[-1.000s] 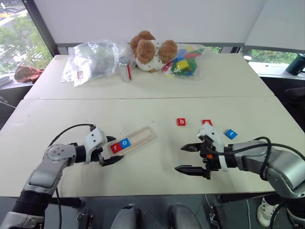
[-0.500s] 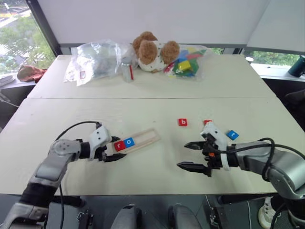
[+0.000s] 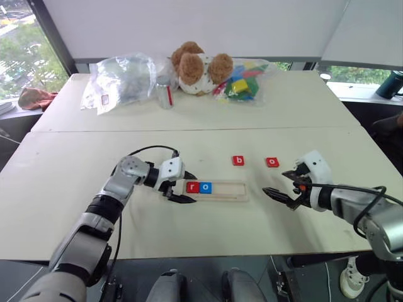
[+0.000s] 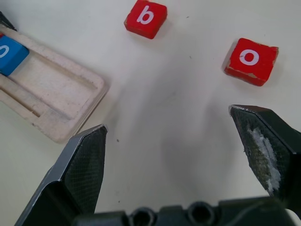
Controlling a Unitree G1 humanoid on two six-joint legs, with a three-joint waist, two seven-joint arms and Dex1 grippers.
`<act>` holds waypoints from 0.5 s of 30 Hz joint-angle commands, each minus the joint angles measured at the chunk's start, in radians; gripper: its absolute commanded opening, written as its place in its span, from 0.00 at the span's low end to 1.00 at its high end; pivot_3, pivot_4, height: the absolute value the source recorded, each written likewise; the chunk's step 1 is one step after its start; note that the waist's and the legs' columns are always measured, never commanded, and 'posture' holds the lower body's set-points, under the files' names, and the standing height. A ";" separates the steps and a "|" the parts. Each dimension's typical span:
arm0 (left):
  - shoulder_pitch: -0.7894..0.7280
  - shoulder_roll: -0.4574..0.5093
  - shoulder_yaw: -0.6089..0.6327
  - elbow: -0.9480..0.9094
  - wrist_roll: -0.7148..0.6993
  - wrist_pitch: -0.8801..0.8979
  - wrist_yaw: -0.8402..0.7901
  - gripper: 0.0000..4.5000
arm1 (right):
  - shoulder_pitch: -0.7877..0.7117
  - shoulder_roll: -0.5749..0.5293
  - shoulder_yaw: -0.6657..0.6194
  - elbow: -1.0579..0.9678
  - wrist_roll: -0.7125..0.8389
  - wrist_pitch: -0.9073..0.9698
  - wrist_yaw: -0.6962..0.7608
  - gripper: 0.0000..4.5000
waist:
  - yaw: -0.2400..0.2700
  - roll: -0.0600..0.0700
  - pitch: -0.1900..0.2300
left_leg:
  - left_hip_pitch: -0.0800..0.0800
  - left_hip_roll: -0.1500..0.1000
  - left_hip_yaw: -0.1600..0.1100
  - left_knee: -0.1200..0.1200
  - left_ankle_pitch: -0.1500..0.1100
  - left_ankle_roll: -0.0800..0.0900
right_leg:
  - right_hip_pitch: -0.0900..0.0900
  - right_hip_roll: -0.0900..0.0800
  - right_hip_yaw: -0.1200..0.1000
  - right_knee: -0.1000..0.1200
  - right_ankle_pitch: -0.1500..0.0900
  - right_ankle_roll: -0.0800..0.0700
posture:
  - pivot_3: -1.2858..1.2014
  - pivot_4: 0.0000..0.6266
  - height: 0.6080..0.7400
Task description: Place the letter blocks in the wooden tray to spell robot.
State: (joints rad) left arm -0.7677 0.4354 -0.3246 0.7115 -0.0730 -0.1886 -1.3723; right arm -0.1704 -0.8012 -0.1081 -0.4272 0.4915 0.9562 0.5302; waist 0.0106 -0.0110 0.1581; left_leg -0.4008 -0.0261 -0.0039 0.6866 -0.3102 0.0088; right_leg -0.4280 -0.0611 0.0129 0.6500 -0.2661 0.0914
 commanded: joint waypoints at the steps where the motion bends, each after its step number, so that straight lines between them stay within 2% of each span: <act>1: -0.024 -0.004 0.013 0.067 0.023 -0.045 -0.003 0.69 | -0.008 0.013 -0.033 -0.056 -0.001 0.011 -0.026 1.00 | 0.001 0.000 0.000 | 0.000 0.000 0.000 0.000 0.000 0.000 | 0.000 0.000 0.000 0.000 0.000 0.000 | 0.52 0.24 1.00; 3: -0.024 -0.008 0.020 0.072 0.010 -0.038 -0.020 0.93 | -0.010 0.021 -0.024 -0.055 -0.004 0.011 -0.033 1.00 | 0.001 0.000 0.000 | 0.001 0.000 0.000 0.000 0.000 0.000 | 0.001 0.000 0.000 0.000 0.000 0.000 | 0.52 0.24 1.00; 4: -0.022 -0.008 0.024 0.070 0.004 -0.032 -0.026 0.98 | -0.013 0.025 -0.020 -0.052 -0.007 0.010 -0.036 1.00 | 0.001 0.000 0.000 | 0.001 0.000 0.000 0.000 0.000 0.000 | 0.002 0.000 0.000 0.000 0.000 0.001 | 0.52 0.24 1.00; 10: 0.004 0.006 0.067 0.001 -0.020 -0.001 -0.010 0.98 | -0.100 0.086 0.007 -0.011 -0.008 0.034 -0.071 1.00 | -0.004 0.000 0.000 | 0.001 0.000 0.000 0.000 0.000 0.000 | 0.001 0.000 0.001 0.000 0.000 0.001 | 0.52 0.24 1.00; 15: 0.055 0.108 0.135 -0.168 -0.058 0.081 -0.015 0.98 | -0.256 0.269 0.039 0.078 -0.032 0.102 -0.210 1.00 | -0.022 -0.001 0.000 | 0.002 0.002 -0.001 0.000 0.000 0.000 | 0.001 0.000 0.002 0.001 0.000 0.001 | 0.52 0.24 1.00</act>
State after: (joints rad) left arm -0.7114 0.5075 -0.2417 0.6178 -0.0959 -0.1335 -1.3873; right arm -0.3902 -0.5608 -0.0738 -0.3630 0.4728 1.0404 0.3669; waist -0.0110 -0.0116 0.1583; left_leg -0.3992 -0.0245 -0.0050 0.6861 -0.3099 0.0082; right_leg -0.4279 -0.0612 0.0146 0.6516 -0.2659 0.0920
